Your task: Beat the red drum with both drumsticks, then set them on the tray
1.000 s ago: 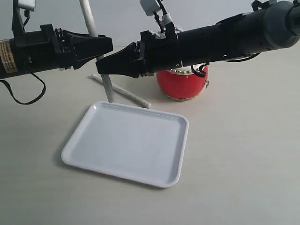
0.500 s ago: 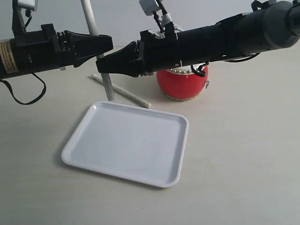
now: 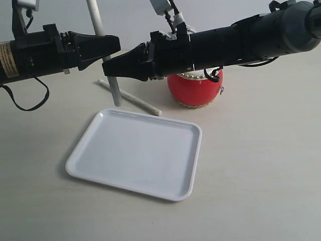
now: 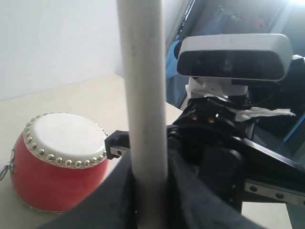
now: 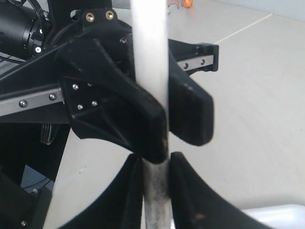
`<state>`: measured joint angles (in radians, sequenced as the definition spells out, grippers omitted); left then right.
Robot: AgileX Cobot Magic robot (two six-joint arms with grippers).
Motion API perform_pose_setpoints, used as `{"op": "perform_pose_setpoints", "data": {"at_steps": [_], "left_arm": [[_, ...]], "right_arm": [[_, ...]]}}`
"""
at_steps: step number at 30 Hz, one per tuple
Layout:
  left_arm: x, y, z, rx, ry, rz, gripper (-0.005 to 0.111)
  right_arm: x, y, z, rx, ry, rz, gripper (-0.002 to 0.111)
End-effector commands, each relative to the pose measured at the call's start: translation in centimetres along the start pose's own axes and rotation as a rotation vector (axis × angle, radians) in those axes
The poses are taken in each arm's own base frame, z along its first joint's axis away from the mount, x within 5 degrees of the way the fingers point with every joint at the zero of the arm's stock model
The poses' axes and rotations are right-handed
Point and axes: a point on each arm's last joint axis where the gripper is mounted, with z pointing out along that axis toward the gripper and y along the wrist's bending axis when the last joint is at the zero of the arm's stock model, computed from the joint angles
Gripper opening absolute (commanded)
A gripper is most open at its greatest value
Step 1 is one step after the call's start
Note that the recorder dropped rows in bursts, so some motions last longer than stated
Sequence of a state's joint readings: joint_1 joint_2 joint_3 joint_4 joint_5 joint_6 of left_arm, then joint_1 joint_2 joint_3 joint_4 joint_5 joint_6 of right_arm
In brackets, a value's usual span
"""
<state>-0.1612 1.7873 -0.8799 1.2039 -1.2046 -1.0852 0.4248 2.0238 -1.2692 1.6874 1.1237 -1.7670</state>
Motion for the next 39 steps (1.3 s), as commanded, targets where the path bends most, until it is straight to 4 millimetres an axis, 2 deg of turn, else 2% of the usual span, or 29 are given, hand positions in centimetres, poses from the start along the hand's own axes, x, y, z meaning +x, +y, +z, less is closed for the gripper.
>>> {"op": "perform_pose_setpoints", "data": {"at_steps": [1,13,22,26,28,31,35,37,39], "left_arm": [[-0.2,0.3,0.0,-0.017,-0.016,0.005,0.0],[-0.2,0.2,0.0,-0.014,-0.018,0.001,0.0],[-0.2,0.2,0.0,-0.008,-0.024,-0.008,0.0],[-0.2,0.2,0.0,-0.007,-0.024,-0.033,0.0],[-0.4,0.4,-0.3,-0.017,-0.03,-0.035,0.0],[-0.5,1.0,-1.0,-0.038,-0.038,-0.066,0.0],[-0.9,2.0,-2.7,-0.08,-0.04,-0.092,0.0],[-1.1,2.5,-3.6,-0.104,-0.045,-0.097,0.0],[-1.4,2.6,-4.4,-0.12,-0.043,-0.1,0.0]], "right_arm": [[-0.5,0.3,0.0,-0.028,-0.033,0.033,0.0],[-0.7,0.8,0.0,-0.089,-0.063,0.058,0.0],[-0.5,2.4,2.0,-0.143,-0.041,0.053,0.0],[-0.4,2.3,2.1,-0.12,-0.034,0.052,0.001],[-0.2,2.0,2.2,-0.09,-0.018,0.047,0.006],[0.0,1.8,2.2,-0.065,0.006,0.038,0.021],[0.3,1.8,2.2,-0.064,0.039,0.024,0.051],[0.5,1.8,2.2,-0.068,0.058,0.021,0.061],[0.6,1.7,2.2,-0.055,0.075,0.038,0.065]]}}
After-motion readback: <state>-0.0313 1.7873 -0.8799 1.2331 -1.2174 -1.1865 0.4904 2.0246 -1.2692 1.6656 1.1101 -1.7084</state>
